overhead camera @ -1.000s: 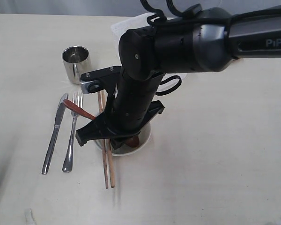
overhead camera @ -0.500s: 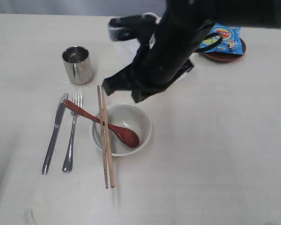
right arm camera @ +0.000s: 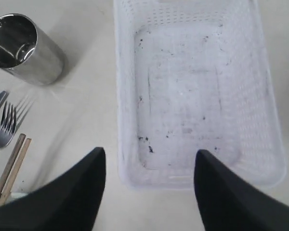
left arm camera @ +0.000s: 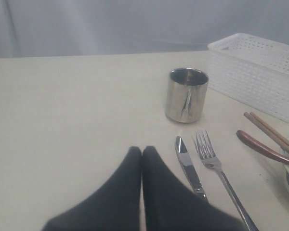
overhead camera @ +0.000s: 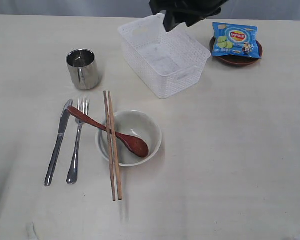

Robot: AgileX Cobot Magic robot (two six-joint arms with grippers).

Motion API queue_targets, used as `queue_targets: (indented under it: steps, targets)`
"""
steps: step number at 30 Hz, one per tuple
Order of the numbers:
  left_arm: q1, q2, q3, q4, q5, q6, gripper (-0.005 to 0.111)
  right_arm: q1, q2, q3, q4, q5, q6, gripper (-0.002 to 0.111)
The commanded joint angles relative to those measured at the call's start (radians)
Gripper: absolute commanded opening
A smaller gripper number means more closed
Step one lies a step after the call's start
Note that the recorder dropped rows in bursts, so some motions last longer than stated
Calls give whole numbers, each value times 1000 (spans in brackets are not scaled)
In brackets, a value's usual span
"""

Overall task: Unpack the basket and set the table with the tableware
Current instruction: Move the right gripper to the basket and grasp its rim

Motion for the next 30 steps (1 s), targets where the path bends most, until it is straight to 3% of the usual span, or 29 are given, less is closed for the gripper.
queue_targets:
  steps: [1, 11, 13, 16, 18, 25, 30]
  targets:
    - [-5, -3, 3, 9, -11, -4, 0, 47, 152, -132, 7, 46, -8, 56]
    - [-5, -3, 3, 9, -11, -4, 0, 80, 398, -318, -36, 126, -8, 56]
    - [-5, -3, 3, 9, -11, -4, 0, 80, 428, -328, -36, 128, -8, 51]
    - [-5, -3, 3, 9, -11, -4, 0, 80, 460, -328, -47, 128, -20, 25]
    - [-5, -3, 3, 9, -11, -4, 0, 80, 462, -328, -81, 121, -38, -1]
    - [-5, -3, 3, 9, -11, -4, 0, 76, 352, -397, -264, 126, -20, 0]
    - [-5, -3, 3, 9, -11, -4, 0, 13, 239, -474, -310, 142, 6, 0]
